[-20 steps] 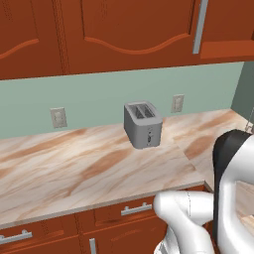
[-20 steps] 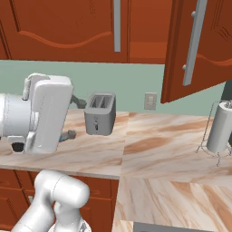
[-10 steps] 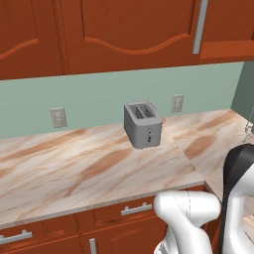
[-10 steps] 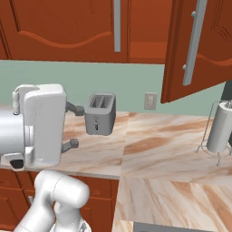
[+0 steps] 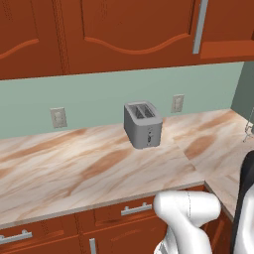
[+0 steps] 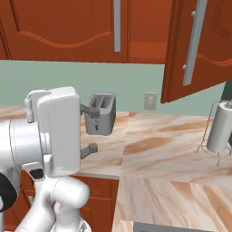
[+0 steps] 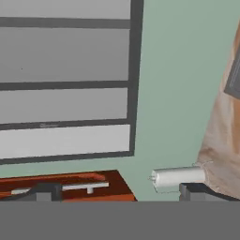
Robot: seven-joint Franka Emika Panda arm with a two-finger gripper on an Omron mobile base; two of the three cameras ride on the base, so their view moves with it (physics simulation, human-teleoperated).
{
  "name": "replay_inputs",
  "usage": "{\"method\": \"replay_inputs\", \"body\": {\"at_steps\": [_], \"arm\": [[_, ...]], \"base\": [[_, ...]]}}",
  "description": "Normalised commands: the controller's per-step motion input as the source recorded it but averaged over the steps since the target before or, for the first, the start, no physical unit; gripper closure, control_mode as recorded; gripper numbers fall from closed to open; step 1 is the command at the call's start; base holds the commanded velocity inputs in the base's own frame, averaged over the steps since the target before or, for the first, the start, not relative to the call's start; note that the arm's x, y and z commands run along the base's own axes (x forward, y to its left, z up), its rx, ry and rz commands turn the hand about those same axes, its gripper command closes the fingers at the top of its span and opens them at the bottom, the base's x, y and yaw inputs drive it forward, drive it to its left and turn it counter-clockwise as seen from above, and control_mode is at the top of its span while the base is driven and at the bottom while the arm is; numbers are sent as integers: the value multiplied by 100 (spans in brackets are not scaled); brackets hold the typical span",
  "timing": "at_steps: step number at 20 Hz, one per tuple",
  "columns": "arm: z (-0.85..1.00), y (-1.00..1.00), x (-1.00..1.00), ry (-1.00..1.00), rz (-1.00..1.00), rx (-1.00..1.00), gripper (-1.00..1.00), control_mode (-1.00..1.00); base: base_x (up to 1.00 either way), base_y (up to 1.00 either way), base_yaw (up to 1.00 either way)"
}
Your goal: Close all open cabinet doors.
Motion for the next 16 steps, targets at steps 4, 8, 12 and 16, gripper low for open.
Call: {"method": "replay_inputs", "body": {"at_steps": [4, 8, 12, 16], "arm": [[12, -31, -5, 0, -7, -5, -100, -100], [14, -28, 12, 1, -11, -7, -100, -100], [9, -16, 33, 1, -8, -9, -100, -100], [8, -21, 29, 2, -3, -4, -100, -100]], "base": [[0, 0, 0], [0, 0, 0], [0, 0, 0], [0, 0, 0]]}}
